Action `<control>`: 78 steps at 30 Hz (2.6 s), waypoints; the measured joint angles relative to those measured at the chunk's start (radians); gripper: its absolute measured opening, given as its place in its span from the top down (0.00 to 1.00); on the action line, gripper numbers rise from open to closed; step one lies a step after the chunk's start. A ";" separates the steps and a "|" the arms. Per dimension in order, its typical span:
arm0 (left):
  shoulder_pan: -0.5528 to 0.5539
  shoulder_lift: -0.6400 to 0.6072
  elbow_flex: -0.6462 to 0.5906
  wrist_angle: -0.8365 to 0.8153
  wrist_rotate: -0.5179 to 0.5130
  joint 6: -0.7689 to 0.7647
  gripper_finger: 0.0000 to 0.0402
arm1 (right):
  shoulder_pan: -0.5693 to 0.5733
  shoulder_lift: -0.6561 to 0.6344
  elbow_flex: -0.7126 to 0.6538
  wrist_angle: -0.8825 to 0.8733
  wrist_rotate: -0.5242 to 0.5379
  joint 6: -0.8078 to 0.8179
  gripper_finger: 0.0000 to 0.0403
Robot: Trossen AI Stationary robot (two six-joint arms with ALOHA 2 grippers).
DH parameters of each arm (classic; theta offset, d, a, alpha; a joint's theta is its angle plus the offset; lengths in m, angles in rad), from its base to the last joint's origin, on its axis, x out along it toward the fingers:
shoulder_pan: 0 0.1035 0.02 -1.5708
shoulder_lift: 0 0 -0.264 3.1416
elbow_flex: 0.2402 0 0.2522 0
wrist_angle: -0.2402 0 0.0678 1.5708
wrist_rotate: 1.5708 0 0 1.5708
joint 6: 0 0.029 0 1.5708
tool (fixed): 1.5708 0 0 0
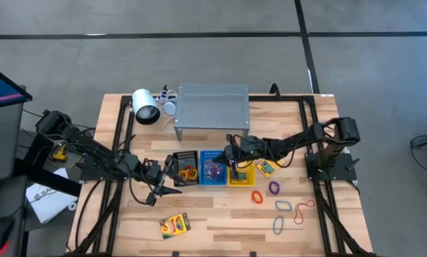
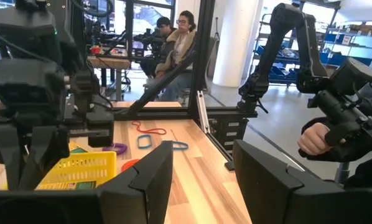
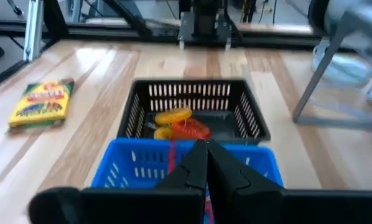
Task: Pick & Place Office Desk Supplies
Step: Put the red rubber band into the blue basket, then put the yellow crayon box into the yellow basket
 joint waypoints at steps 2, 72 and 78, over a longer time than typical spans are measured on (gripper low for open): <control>0.000 0.000 0.000 0.000 -0.001 0.000 0.59 | 0.000 0.001 -0.001 -0.006 0.000 0.010 1.00; 0.007 0.000 0.000 -0.043 -0.001 0.000 0.59 | 0.047 -0.226 0.146 -0.369 -0.061 -0.061 0.49; 0.007 0.000 0.000 -0.060 -0.001 -0.006 0.59 | 0.086 -0.240 0.146 -0.385 -0.247 0.004 0.49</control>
